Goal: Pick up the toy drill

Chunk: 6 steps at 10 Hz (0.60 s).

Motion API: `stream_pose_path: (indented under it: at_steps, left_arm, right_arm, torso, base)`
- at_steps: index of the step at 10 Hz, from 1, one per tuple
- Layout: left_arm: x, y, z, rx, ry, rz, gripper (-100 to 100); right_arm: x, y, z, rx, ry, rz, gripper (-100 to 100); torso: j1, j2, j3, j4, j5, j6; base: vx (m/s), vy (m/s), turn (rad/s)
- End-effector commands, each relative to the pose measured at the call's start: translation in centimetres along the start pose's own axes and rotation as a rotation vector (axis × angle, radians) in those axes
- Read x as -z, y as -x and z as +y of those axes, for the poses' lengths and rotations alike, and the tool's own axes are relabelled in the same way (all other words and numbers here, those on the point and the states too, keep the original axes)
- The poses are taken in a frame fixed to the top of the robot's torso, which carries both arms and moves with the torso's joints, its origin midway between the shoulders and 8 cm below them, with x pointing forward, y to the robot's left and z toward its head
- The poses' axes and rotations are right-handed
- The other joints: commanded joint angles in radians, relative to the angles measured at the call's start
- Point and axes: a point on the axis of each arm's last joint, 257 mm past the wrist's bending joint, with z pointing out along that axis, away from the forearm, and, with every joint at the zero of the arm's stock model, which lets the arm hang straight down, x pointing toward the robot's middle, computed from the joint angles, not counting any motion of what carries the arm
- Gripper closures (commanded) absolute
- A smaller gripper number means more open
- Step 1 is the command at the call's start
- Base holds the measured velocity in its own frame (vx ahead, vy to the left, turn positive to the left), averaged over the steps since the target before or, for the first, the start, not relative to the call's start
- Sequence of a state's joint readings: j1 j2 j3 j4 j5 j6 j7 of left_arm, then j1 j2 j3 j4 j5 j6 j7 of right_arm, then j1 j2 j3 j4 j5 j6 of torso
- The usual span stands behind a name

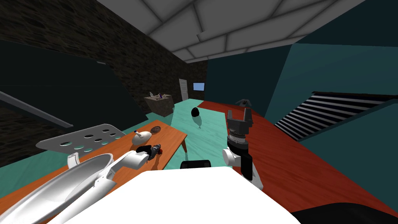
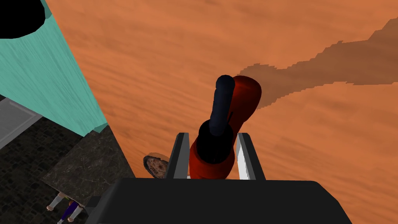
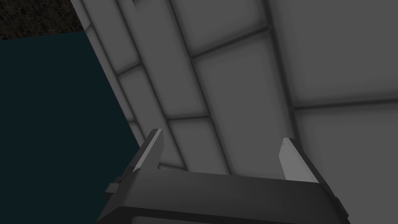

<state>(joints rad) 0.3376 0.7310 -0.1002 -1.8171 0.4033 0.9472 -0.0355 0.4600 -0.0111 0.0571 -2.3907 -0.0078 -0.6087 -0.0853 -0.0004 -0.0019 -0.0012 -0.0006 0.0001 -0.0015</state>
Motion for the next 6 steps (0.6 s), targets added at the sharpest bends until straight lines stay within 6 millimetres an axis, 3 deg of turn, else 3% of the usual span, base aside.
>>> stream_pose_path:
  at_steps: [1, 2, 3, 6]
  left_arm:
    - [0.0, 0.0, 0.0, 0.000, 0.000, 0.000, 100]
    - [0.0, 0.0, 0.0, 0.000, 0.001, 0.000, 0]
    - [0.6, 0.0, -0.2, -0.004, 0.001, 0.002, 100]
    - [1.3, 0.0, -0.5, -0.010, -0.001, 0.005, 100]
  right_arm:
    - [0.0, 0.0, 0.0, 0.000, 0.000, 0.000, 0]
    - [0.0, 0.0, 0.0, 0.000, 0.000, 0.000, 0]
    - [0.0, 0.0, 0.0, 0.000, 0.000, 0.000, 0]
    - [0.0, 0.0, 0.0, 0.000, 0.000, 0.000, 0]
  torso:
    - [0.000, 0.000, 0.000, 0.000, 0.000, 0.000]
    - [0.000, 0.000, 0.000, 0.000, 0.000, 0.000]
    - [0.000, 0.000, 0.000, 0.000, 0.000, 0.000]
    - [-0.002, 0.002, 0.001, 0.001, -0.001, -0.001]
  base:
    - [0.000, 0.000, 0.000]
    - [0.000, 0.000, 0.000]
    - [-0.004, -0.005, 0.047]
    - [-0.007, -0.012, 0.045]
